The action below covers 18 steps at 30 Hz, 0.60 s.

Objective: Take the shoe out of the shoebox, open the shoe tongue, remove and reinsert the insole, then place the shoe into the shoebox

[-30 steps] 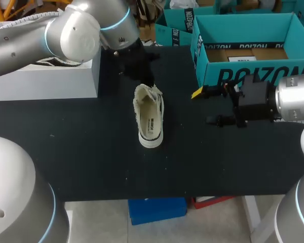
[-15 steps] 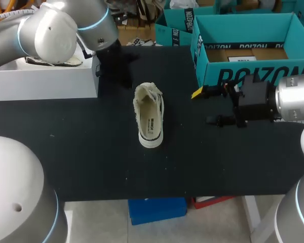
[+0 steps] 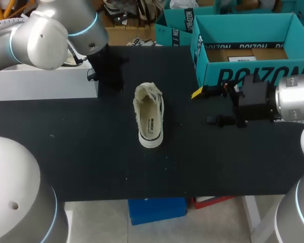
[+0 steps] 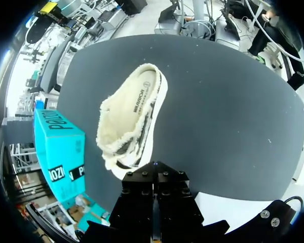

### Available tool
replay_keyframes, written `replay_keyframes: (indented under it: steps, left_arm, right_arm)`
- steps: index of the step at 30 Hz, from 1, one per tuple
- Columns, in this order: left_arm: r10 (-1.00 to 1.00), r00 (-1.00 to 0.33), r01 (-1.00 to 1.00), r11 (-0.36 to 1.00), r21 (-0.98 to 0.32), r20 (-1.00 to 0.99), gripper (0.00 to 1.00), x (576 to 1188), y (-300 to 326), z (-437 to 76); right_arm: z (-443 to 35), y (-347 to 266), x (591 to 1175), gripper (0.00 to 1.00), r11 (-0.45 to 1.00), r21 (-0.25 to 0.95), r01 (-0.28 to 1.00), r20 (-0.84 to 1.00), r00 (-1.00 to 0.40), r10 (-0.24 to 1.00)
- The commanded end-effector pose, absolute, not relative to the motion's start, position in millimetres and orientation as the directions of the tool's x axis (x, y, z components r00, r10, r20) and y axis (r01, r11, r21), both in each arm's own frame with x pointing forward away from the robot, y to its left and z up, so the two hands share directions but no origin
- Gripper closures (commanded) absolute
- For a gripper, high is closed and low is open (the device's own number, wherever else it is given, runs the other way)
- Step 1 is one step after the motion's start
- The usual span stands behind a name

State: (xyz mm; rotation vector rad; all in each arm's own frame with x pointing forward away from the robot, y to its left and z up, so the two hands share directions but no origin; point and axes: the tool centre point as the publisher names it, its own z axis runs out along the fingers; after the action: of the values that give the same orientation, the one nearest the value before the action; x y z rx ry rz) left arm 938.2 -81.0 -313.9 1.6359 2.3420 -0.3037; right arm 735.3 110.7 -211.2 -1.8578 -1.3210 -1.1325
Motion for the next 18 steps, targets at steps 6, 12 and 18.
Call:
replay_keyframes:
  steps: [6, 12, 18]
  left_arm:
    - [0.872, -0.315, 0.947, 0.317, -0.058, -0.374, 1.00, 949, -106, -331]
    - [0.869, -0.300, 0.953, 0.286, -0.094, -0.393, 1.00, 944, -134, -345]
    - [0.871, -0.283, 0.959, 0.258, -0.115, -0.401, 1.00, 938, -149, -354]
  right_arm:
    - [-212, 112, 736, 0.00, -0.335, 0.012, 0.942, 0.885, 0.146, 0.443]
    - [-212, 112, 736, 0.00, -0.335, 0.012, 0.942, 0.885, 0.146, 0.443]
    - [-212, 112, 736, 0.00, -0.335, 0.012, 0.942, 0.885, 0.146, 0.443]
